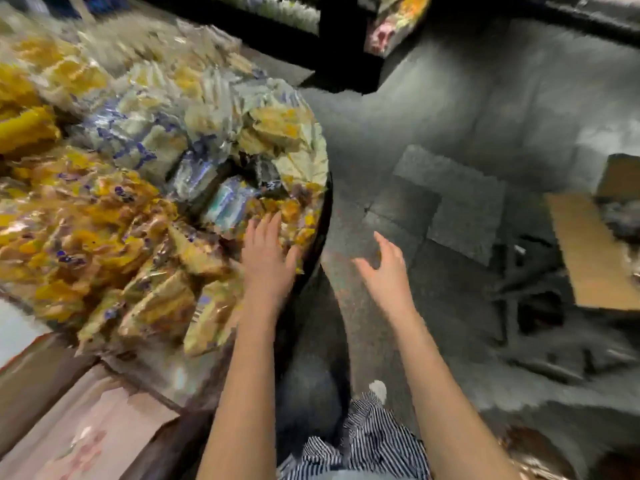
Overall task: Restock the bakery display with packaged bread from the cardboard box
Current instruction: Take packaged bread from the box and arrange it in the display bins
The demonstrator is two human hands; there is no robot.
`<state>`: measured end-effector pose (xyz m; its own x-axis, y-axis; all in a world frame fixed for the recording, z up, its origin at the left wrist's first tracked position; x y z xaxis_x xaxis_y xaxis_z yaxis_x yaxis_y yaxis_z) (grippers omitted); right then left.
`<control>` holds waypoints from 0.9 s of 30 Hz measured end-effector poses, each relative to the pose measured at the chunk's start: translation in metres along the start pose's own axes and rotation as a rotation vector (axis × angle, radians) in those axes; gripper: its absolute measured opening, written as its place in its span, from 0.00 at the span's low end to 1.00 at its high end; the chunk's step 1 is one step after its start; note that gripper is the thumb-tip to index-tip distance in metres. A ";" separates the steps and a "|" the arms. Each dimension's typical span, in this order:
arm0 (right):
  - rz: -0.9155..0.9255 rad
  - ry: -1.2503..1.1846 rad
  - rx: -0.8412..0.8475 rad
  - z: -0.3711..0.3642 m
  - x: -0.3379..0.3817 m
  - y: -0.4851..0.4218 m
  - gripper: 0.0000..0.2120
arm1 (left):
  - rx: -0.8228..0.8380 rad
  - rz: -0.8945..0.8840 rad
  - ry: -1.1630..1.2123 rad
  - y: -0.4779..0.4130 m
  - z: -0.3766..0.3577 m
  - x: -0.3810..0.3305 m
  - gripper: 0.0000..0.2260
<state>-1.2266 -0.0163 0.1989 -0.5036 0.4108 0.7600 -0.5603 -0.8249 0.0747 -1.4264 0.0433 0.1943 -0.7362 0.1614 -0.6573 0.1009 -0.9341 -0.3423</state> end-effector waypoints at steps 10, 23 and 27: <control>-0.225 -0.061 -0.308 0.194 -0.137 -0.146 0.30 | 0.303 -0.337 0.148 -0.007 -0.208 -0.238 0.28; -0.629 -0.137 -0.559 0.365 -0.307 -0.240 0.29 | 0.708 -0.593 0.173 0.032 -0.424 -0.445 0.27; -0.718 -0.137 -0.615 0.389 -0.347 -0.272 0.29 | 0.804 -0.589 0.149 0.020 -0.490 -0.483 0.27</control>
<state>-0.6436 -0.0854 0.1662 0.1540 0.6586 0.7366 -0.9729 -0.0293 0.2295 -0.7405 0.1023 0.1758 -0.4266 0.6534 -0.6253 -0.7742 -0.6213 -0.1209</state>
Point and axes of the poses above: each hand's wrist, its own y-axis away from the middle knuckle, its own z-axis out of the back of the hand, x = y × z, the point moved 3 cm from there along -y, towards the middle knuckle, and after that the axes turned 14 degrees about -x, right-handed, at the moved point
